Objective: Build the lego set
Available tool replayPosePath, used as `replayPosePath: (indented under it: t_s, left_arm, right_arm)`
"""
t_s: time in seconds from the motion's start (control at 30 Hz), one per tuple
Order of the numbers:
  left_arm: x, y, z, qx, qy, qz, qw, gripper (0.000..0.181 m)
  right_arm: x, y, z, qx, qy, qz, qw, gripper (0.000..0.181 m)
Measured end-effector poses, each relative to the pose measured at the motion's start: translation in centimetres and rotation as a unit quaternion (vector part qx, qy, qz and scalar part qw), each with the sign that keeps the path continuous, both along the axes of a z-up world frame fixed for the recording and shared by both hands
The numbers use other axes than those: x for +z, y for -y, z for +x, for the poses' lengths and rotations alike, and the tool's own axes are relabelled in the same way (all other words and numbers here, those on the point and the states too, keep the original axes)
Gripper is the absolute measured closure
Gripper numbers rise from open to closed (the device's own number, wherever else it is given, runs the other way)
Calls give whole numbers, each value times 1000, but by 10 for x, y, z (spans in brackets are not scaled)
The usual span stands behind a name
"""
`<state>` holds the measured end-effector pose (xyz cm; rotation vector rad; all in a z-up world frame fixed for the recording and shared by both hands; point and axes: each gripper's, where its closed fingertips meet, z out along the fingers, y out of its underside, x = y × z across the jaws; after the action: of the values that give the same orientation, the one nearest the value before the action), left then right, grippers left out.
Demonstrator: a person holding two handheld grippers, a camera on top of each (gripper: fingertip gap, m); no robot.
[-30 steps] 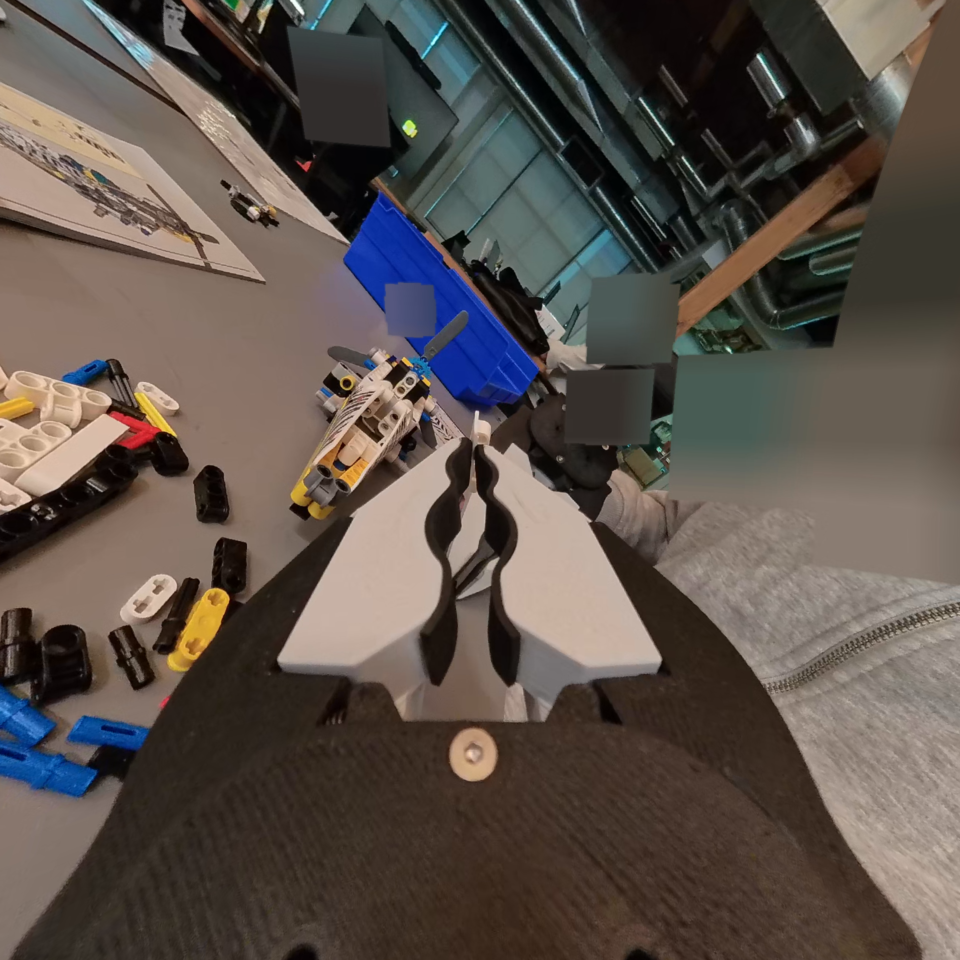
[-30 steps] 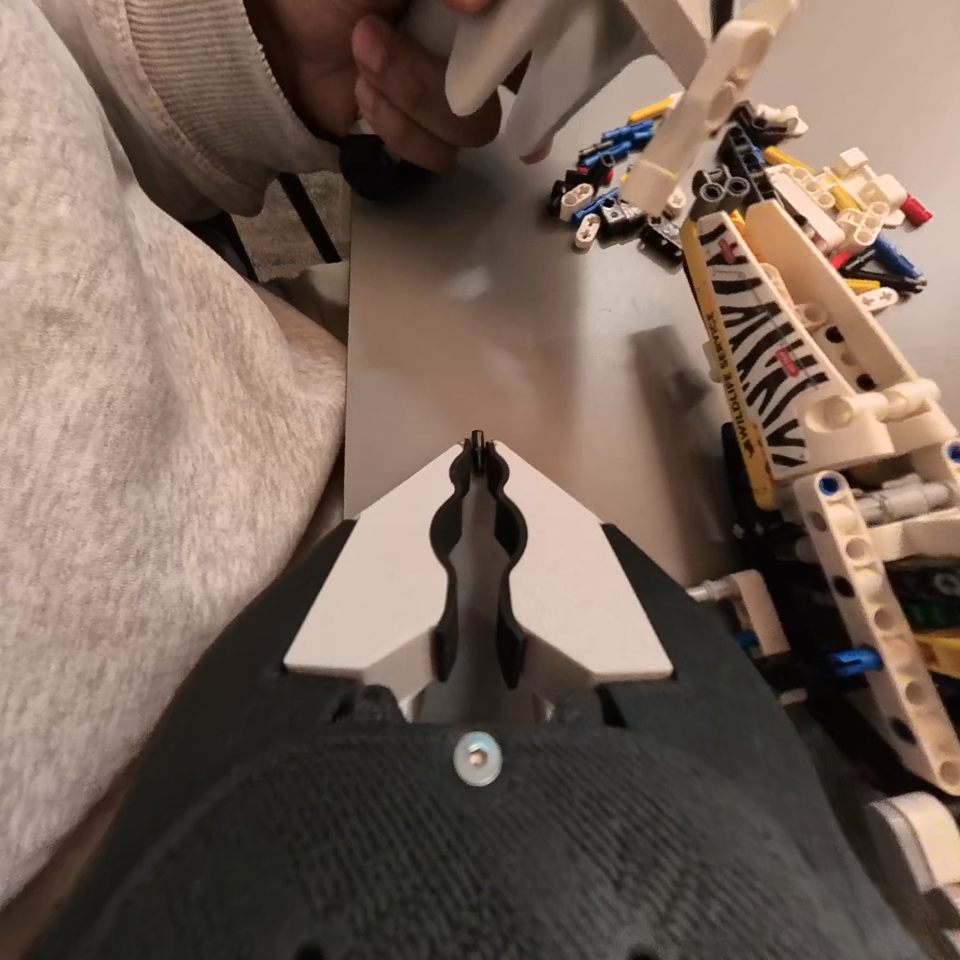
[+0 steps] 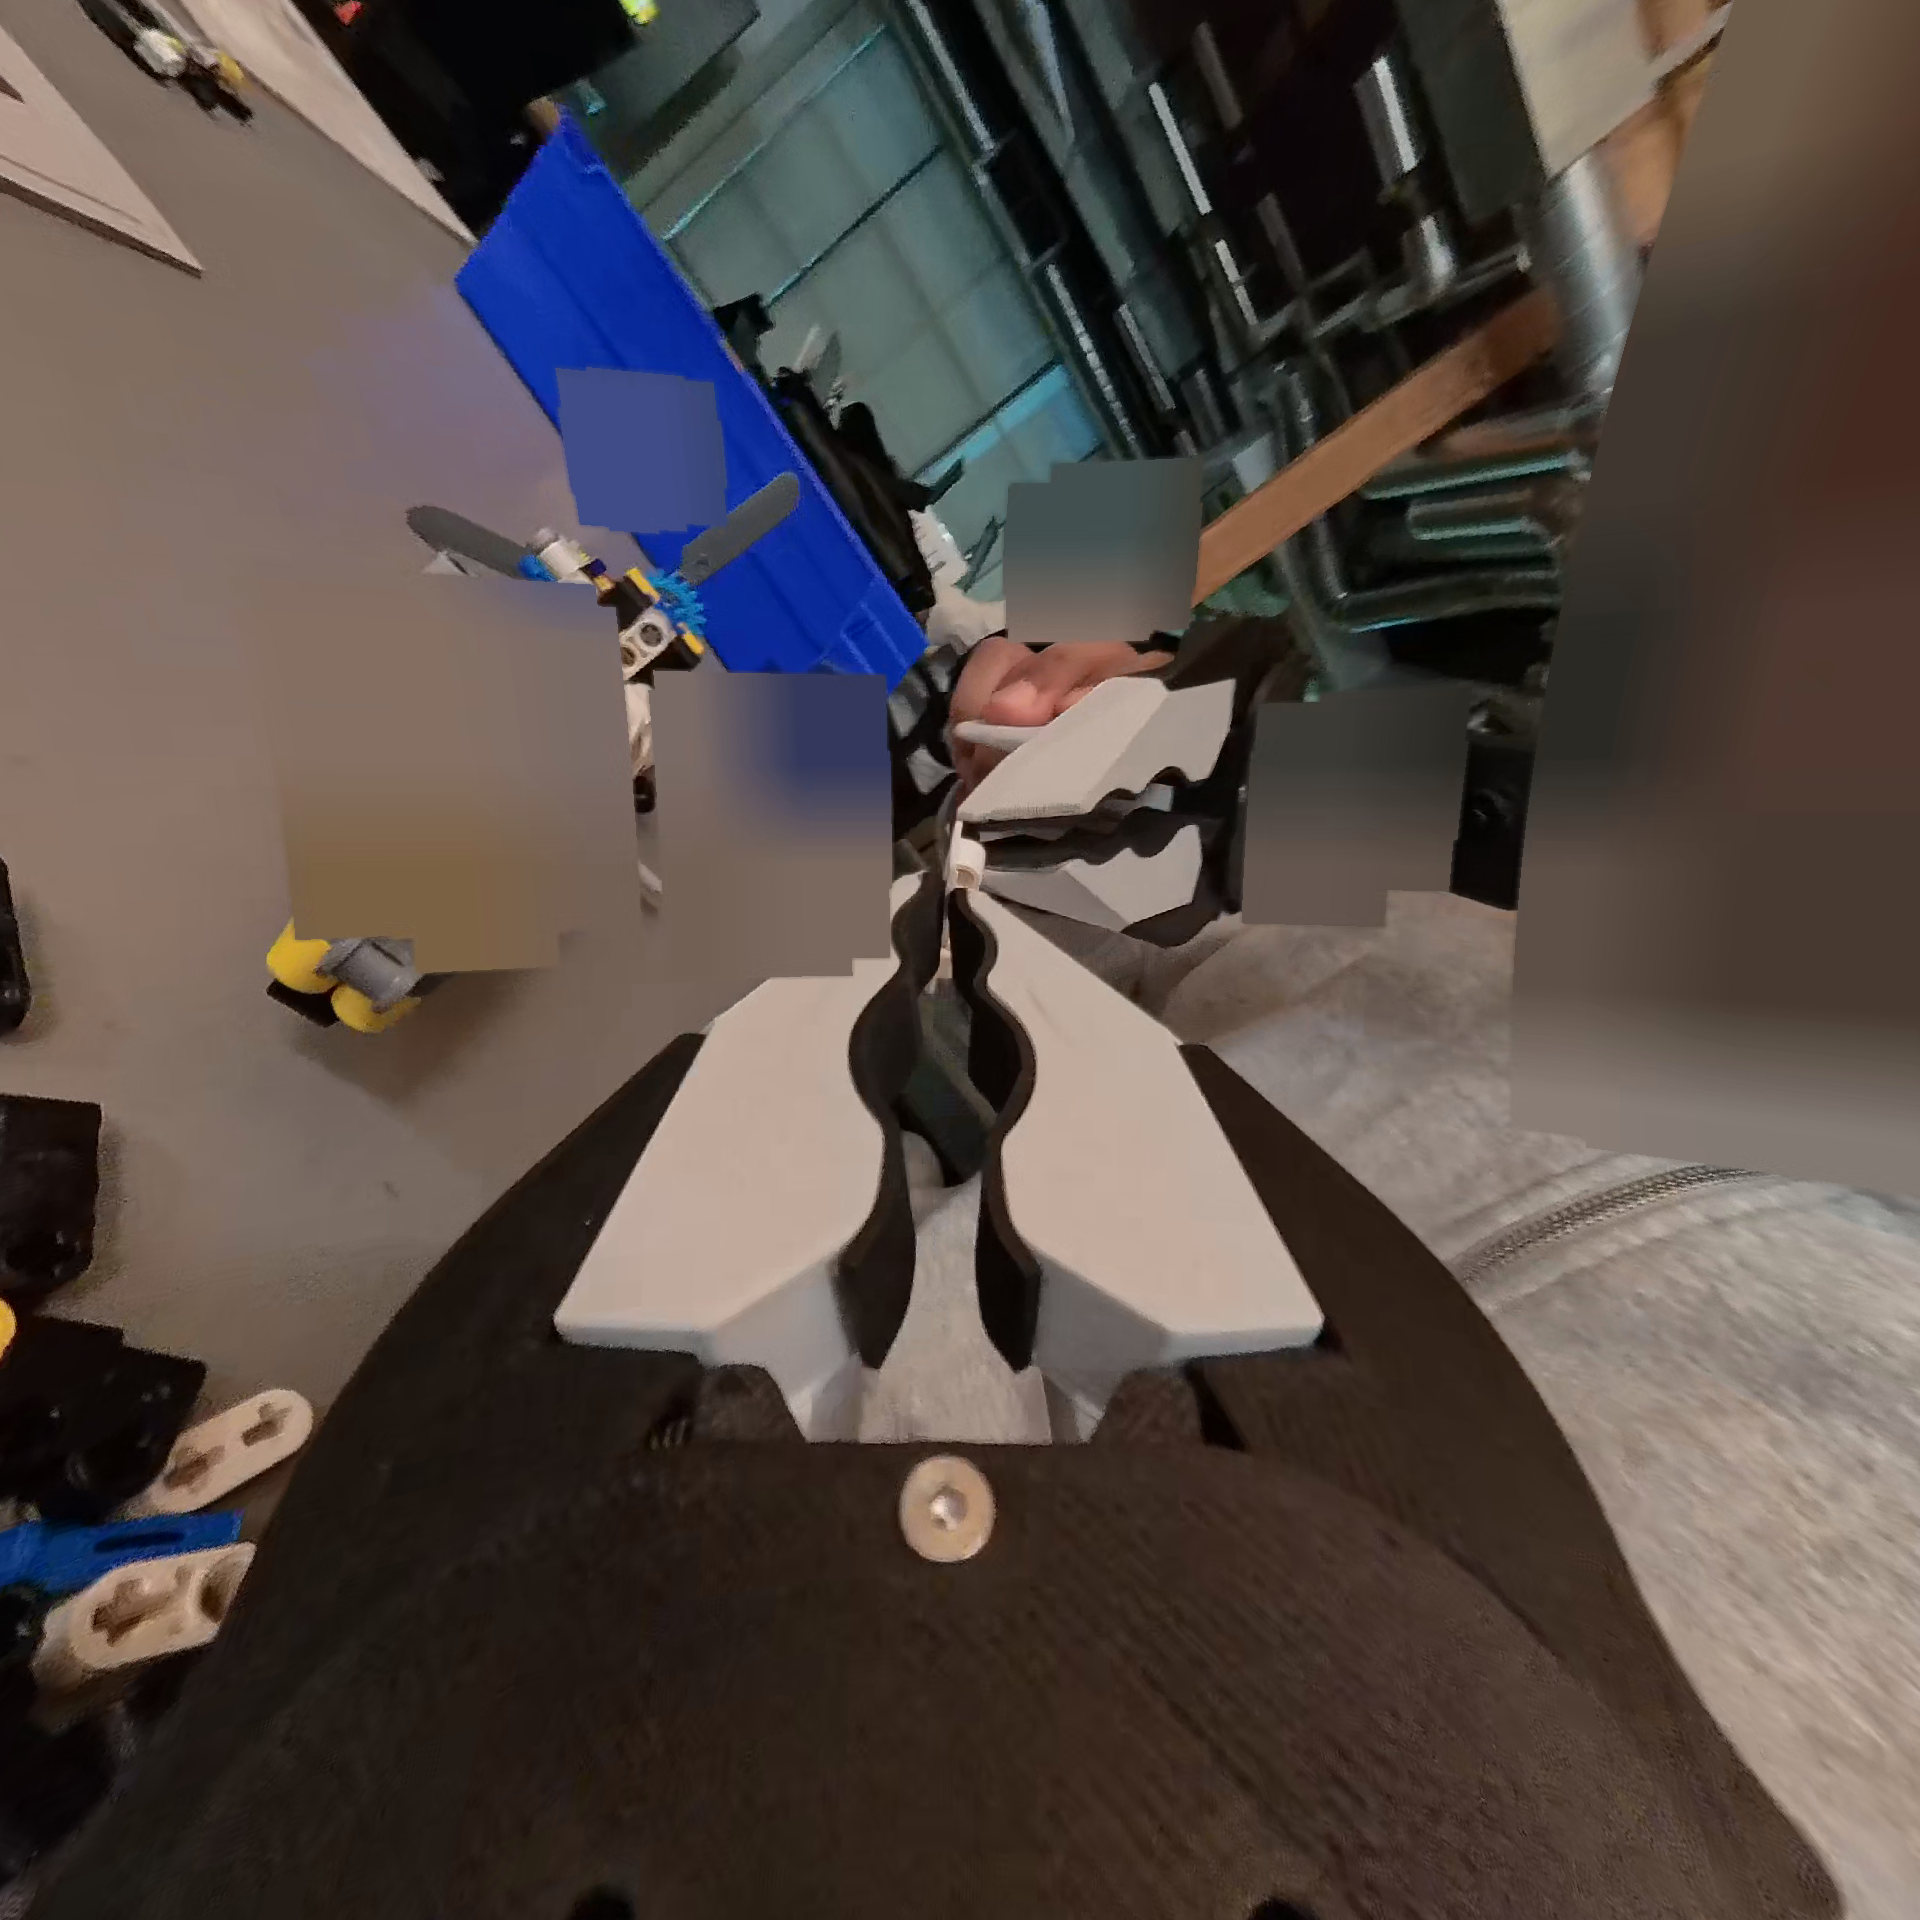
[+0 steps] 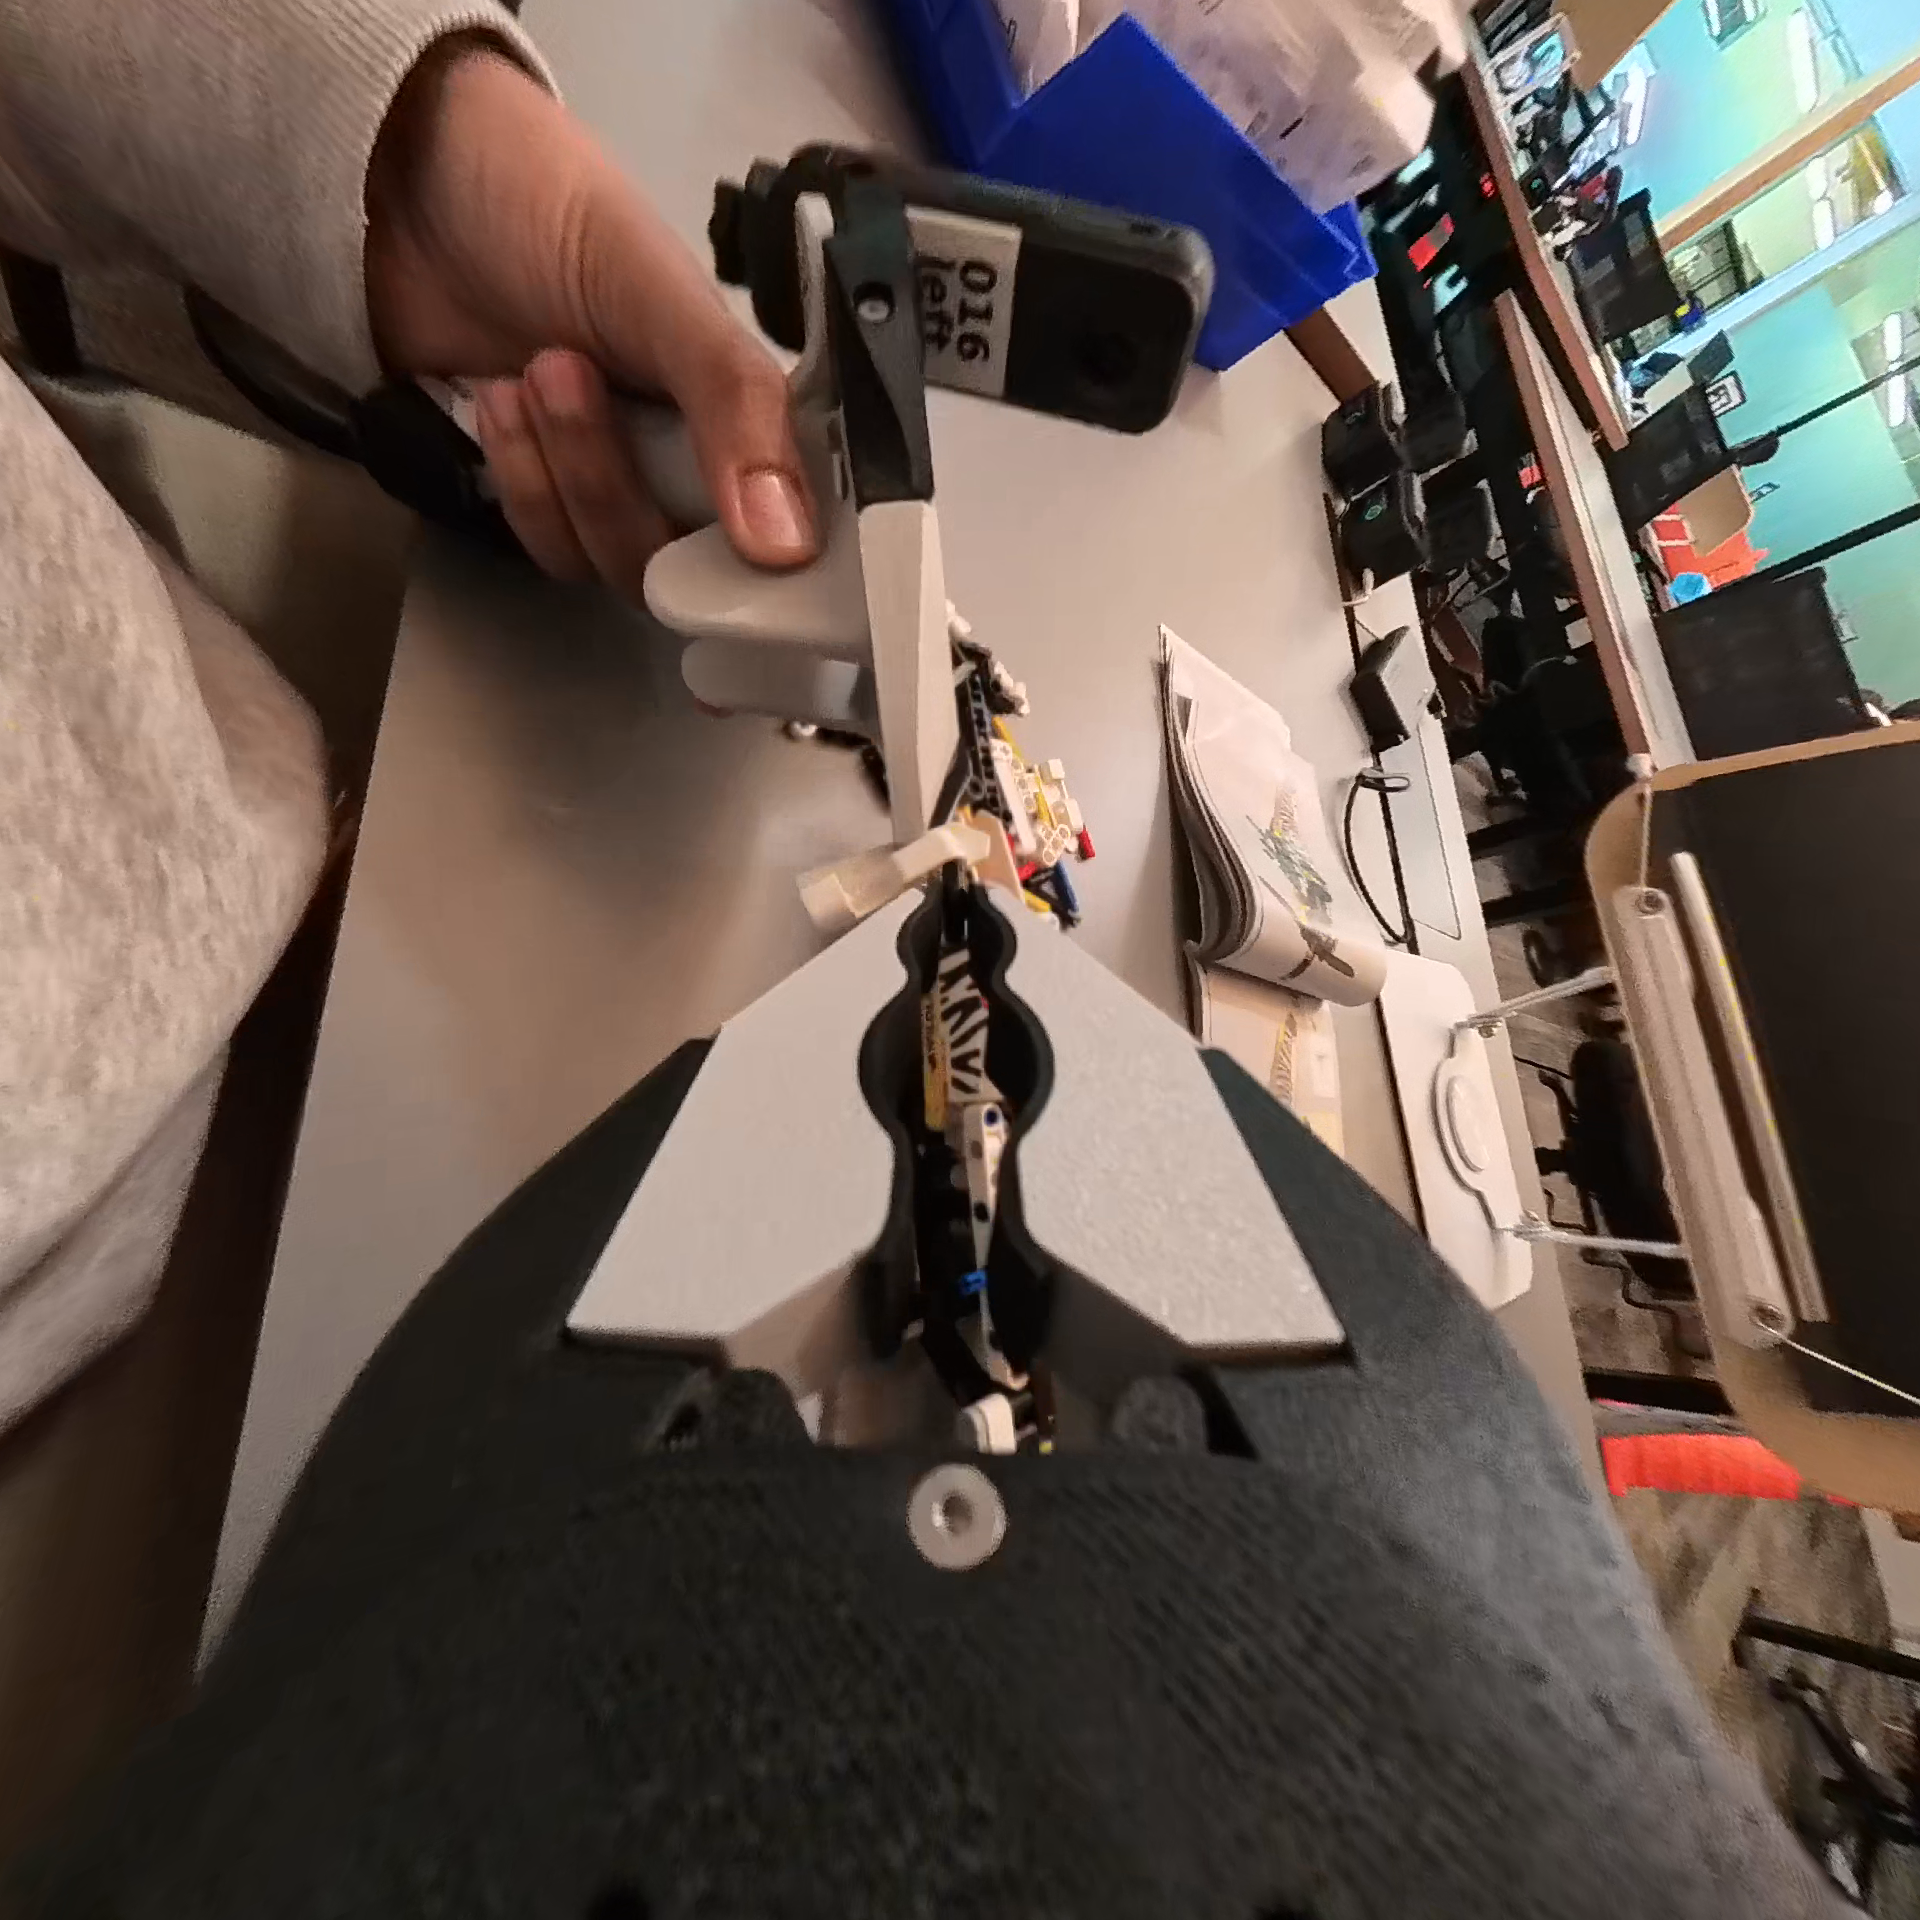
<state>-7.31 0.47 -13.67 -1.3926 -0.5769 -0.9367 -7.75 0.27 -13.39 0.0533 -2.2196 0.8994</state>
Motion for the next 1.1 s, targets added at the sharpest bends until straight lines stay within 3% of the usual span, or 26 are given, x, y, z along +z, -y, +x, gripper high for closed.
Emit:
replayPosePath:
  t_s: [0.03,0.23,0.43,0.8,1.1]
  left_arm:
    - [-2,-2,0,8,-10,-11,1000,181]
    - [-19,-12,4,28,-87,-83,992,181]
    - [-26,-16,8,18,-100,-108,989,181]
    - [-30,-15,14,-16,-106,-118,987,181]
    - [-26,-15,18,-43,-106,-103,988,181]
  right_arm:
    - [-3,-2,0,-2,-4,13,1000,179]
    - [-20,-13,6,10,-20,94,995,179]
    - [-28,-18,13,31,-13,125,992,180]
    - [-28,-15,20,59,101,22,993,179]
    - [-22,-13,23,82,255,-113,957,179]
